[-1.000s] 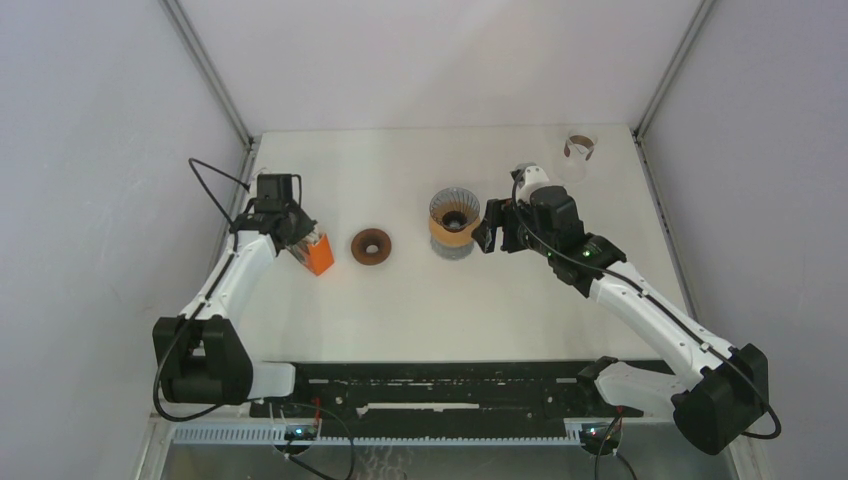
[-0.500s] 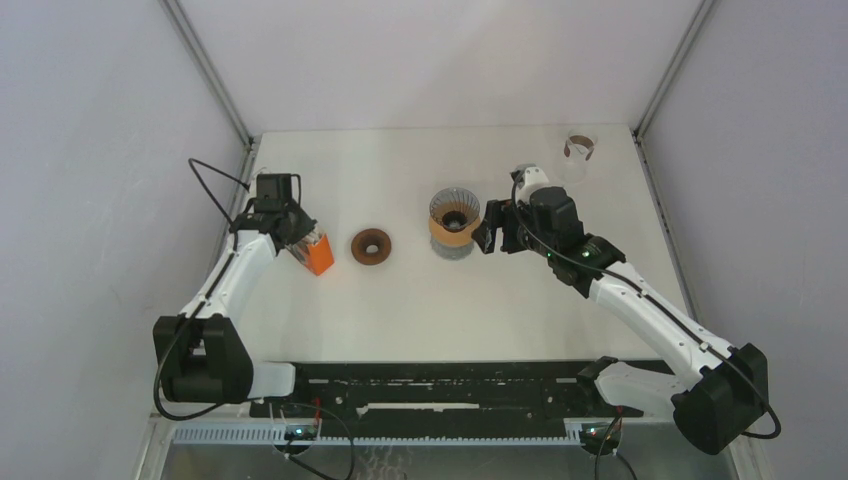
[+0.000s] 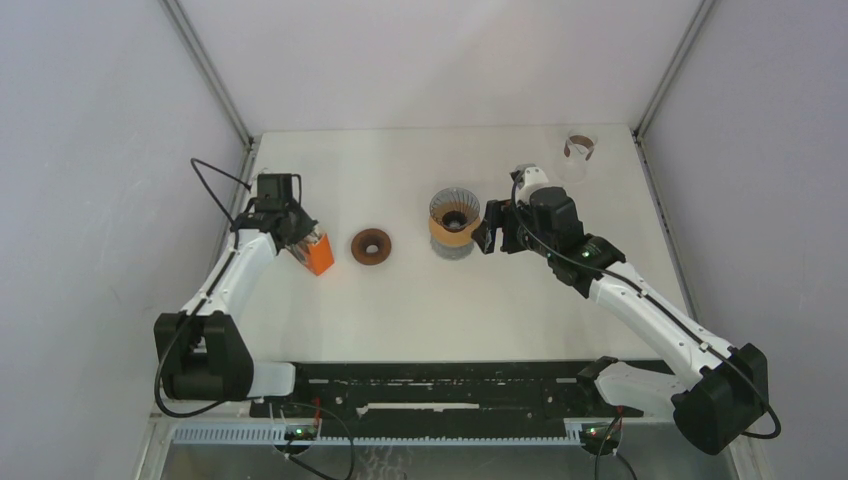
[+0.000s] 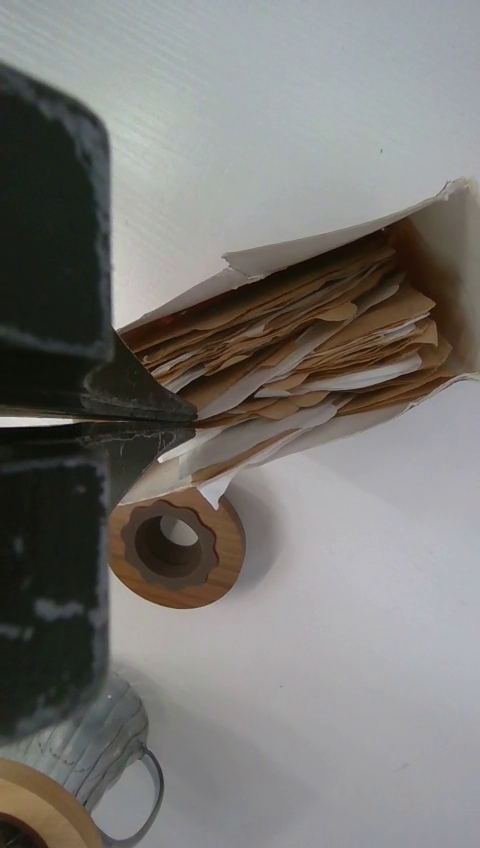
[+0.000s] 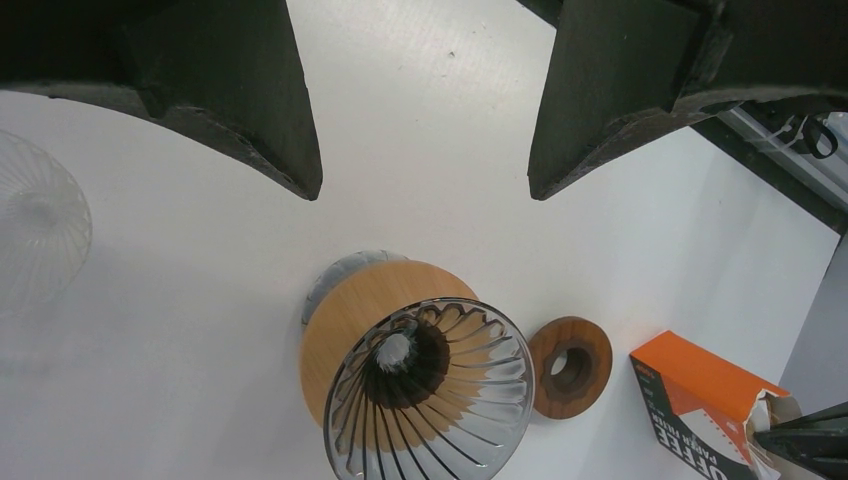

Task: Place the coffee filter in the dripper
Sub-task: Pick up the coffee filter from the coffee filter holder.

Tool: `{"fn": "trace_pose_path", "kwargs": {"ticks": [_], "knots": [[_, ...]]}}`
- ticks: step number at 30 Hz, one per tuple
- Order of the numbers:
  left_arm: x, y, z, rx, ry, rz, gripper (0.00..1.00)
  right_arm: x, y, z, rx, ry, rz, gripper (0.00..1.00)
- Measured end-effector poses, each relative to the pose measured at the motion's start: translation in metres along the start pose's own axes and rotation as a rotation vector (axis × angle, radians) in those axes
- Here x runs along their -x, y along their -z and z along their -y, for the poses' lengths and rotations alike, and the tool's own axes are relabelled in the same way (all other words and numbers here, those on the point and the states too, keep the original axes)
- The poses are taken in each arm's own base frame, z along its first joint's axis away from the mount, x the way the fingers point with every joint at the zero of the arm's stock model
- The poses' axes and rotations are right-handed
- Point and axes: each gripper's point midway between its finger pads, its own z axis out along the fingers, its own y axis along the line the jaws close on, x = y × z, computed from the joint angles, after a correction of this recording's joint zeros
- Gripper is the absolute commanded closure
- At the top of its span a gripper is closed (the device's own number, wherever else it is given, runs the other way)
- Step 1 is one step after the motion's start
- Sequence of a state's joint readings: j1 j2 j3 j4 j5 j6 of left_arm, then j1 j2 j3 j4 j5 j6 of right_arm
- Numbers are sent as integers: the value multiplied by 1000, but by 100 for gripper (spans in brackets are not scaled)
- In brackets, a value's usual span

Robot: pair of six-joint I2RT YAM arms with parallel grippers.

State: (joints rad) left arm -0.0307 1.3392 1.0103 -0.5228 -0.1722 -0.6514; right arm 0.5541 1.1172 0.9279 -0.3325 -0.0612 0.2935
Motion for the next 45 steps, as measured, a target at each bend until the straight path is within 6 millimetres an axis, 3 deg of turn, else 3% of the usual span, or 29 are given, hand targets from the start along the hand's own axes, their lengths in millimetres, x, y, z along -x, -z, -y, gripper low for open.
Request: {"fn": "trace_pose_path", "kwargs": {"ticks": [11,26,45], "knots": [[3,17,-6,8,-46,8,100,0,0,0,1,1,0,16],[22,35,2,-16,-79,44,100,0,0,-1,2,1,-1,16],[51,101,12,-131,-79,194,100,-2,0,-5,23,1,-9,16]]}}
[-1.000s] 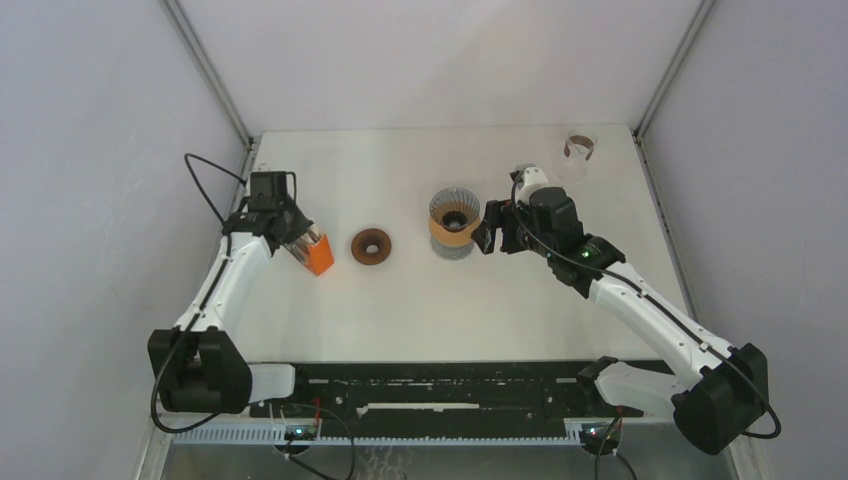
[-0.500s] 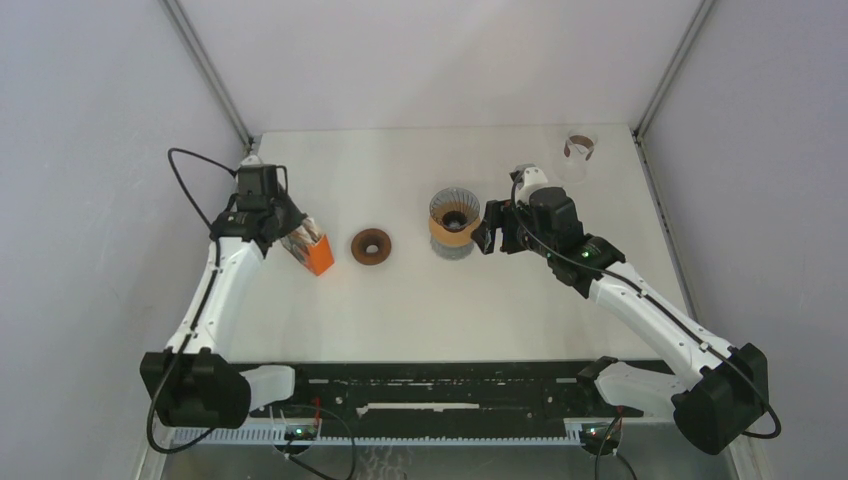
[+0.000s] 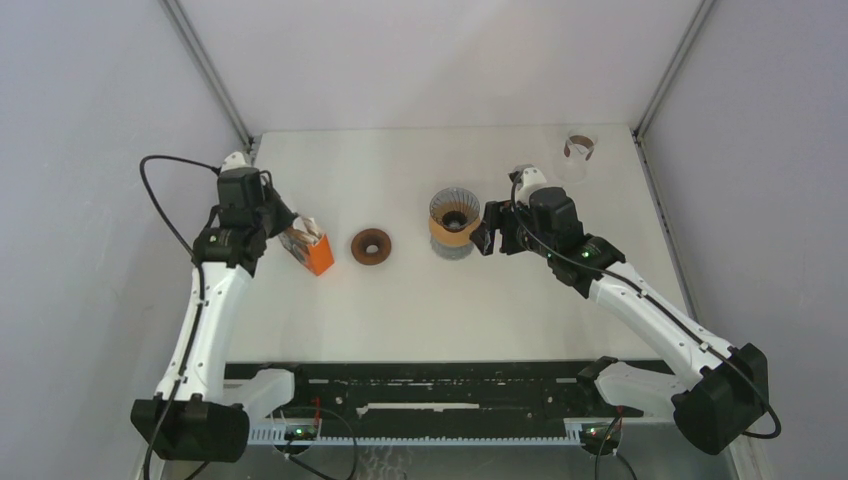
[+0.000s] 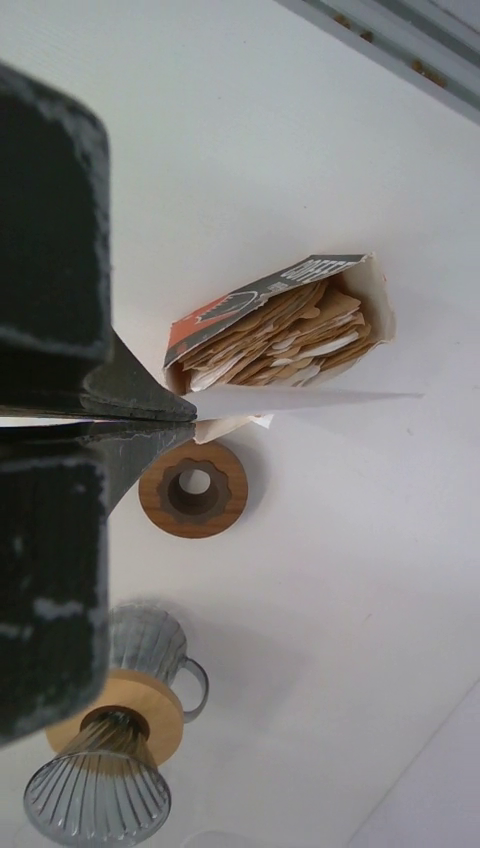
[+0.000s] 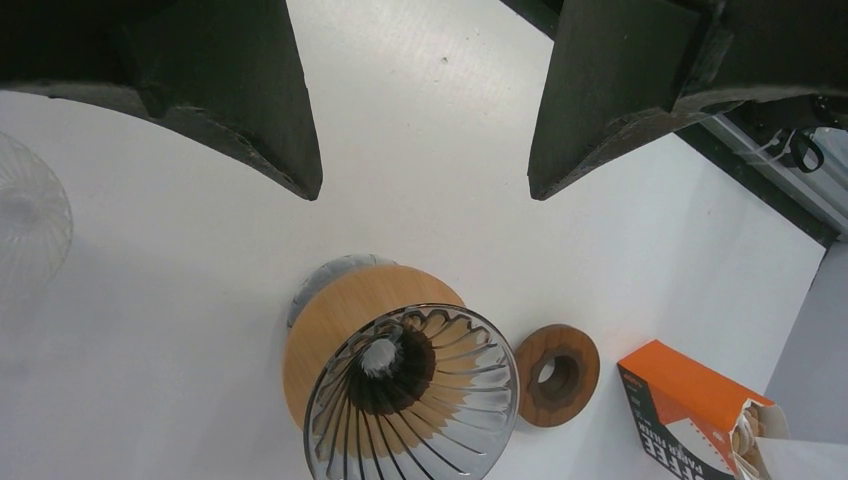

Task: Place the coffee filter in the dripper
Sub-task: Pick up the coffee filter from the coffee filter holder.

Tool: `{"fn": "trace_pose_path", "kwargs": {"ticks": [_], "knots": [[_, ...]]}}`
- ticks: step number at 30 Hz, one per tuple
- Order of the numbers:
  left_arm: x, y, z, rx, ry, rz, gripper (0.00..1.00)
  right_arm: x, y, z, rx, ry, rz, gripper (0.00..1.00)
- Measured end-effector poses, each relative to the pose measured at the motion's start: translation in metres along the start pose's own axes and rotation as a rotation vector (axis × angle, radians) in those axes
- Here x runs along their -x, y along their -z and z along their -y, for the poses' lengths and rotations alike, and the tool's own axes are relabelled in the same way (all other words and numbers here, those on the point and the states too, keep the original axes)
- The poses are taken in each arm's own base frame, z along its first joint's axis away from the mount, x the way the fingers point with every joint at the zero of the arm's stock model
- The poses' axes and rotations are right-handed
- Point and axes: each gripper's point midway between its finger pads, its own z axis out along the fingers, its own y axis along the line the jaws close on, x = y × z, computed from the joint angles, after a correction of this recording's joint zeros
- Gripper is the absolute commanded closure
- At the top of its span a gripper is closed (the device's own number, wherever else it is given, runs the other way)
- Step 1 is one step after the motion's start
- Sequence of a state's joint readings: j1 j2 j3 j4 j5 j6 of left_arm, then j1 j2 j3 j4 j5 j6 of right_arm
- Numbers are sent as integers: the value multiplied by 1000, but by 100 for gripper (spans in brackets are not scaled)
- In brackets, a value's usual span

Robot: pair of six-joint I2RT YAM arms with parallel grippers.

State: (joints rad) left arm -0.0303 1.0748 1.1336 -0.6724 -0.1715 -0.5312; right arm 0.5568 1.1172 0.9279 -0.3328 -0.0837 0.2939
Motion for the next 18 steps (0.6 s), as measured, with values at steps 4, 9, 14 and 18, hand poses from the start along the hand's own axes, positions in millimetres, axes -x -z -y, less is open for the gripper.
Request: {"fn": "trace_pose_path", "kwargs": {"ticks": [4,9,14,18], "knots": [[8,16,6,-53,-11,41,100,1,2,-2,12,0,3,16],[27,43,22,-166,-17,140,100,5,8,-8,39,3,19,16],[41,69,42,-316,-9,241,100,8,14,-14,64,6,32,16],[38,76,58,-435,-6,264,100,11,20,-20,95,10,40,16]]}}
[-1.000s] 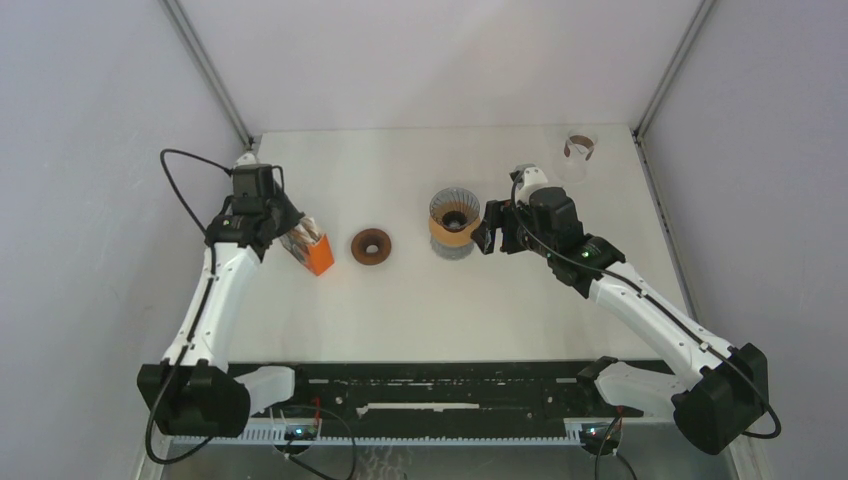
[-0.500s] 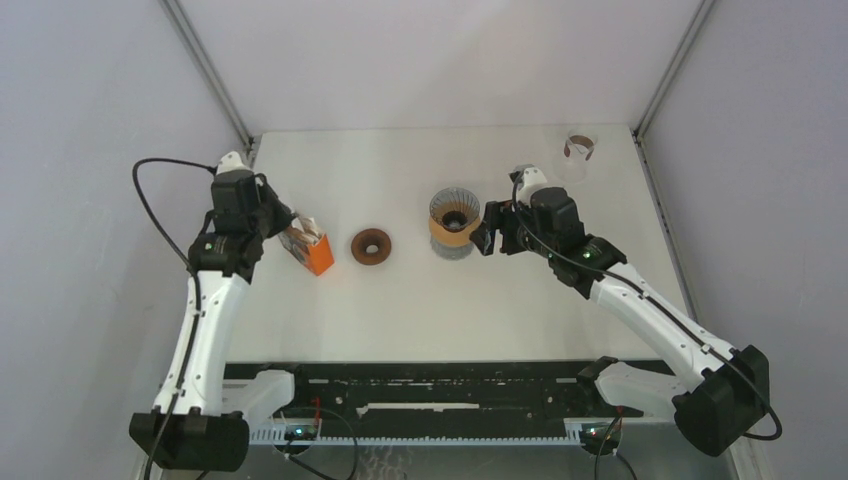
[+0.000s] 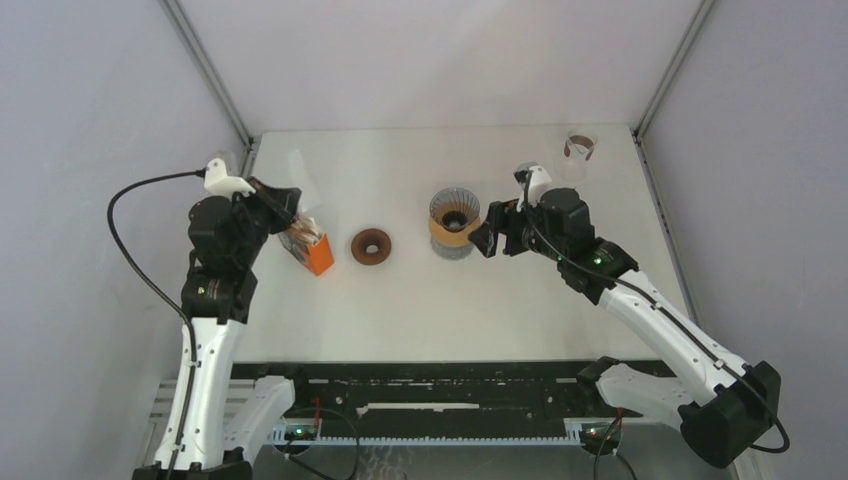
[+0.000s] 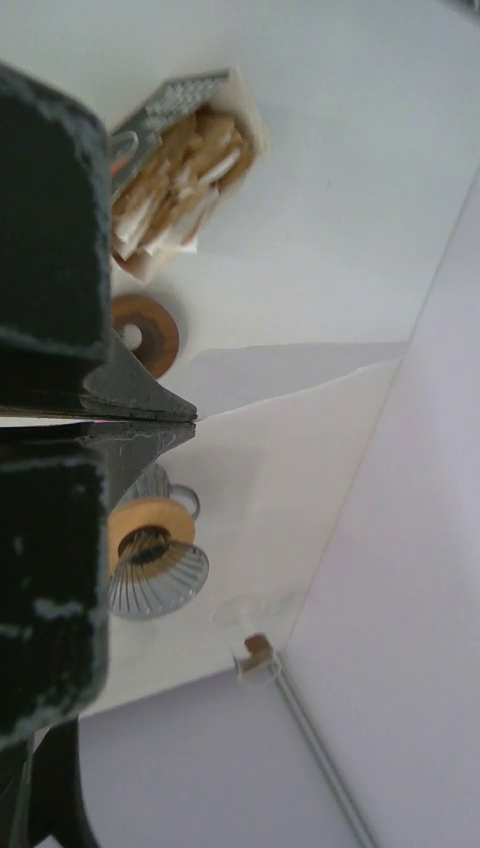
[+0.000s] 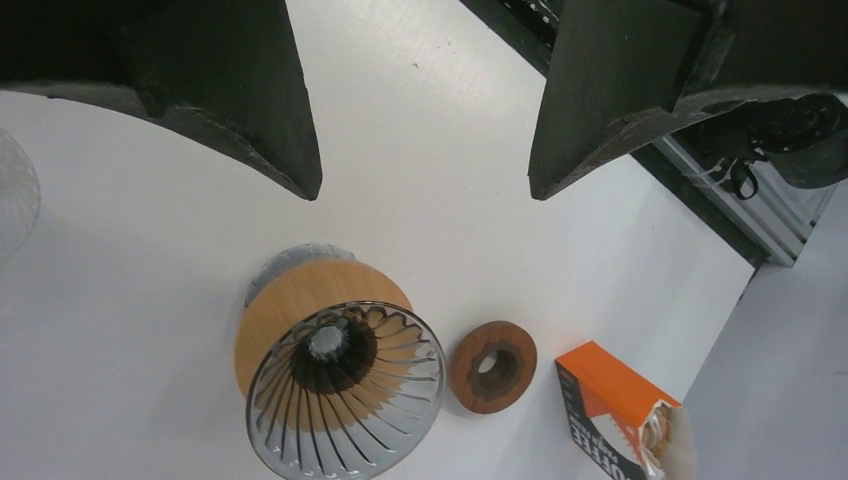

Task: Place the coffee filter in the dripper
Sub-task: Pick up the coffee filter from the coffee filter holder.

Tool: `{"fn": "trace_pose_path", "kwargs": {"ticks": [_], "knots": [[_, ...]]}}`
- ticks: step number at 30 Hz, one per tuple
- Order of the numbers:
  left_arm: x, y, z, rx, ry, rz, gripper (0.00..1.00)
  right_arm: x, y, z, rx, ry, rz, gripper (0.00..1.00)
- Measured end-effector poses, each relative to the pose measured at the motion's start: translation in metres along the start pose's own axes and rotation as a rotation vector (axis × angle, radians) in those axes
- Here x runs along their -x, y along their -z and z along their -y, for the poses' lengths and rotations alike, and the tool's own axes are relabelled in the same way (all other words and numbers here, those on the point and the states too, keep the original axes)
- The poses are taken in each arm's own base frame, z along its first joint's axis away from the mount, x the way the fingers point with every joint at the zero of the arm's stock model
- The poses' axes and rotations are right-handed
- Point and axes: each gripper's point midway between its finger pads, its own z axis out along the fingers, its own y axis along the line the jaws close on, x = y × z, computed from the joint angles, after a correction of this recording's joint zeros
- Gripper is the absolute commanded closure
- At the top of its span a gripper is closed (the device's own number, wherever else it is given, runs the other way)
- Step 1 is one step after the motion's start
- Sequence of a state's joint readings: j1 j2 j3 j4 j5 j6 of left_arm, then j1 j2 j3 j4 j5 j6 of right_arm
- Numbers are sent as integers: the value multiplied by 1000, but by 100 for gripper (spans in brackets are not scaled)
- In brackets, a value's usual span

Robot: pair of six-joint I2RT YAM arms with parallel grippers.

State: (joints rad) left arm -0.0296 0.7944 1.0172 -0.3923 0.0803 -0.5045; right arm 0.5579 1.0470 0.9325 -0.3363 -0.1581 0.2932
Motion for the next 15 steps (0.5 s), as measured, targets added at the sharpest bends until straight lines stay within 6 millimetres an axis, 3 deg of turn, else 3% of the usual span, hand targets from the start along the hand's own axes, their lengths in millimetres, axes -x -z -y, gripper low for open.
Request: {"fn": "trace_pose_path", "kwargs": {"ticks": [9,15], "knots": [[-18,-9,34,-226,96,-19,100,9,6,-19,82,22,23,14],[-25,-7,70,-382,90,-44,100,23,7,-38,184,66,74,10]]}}
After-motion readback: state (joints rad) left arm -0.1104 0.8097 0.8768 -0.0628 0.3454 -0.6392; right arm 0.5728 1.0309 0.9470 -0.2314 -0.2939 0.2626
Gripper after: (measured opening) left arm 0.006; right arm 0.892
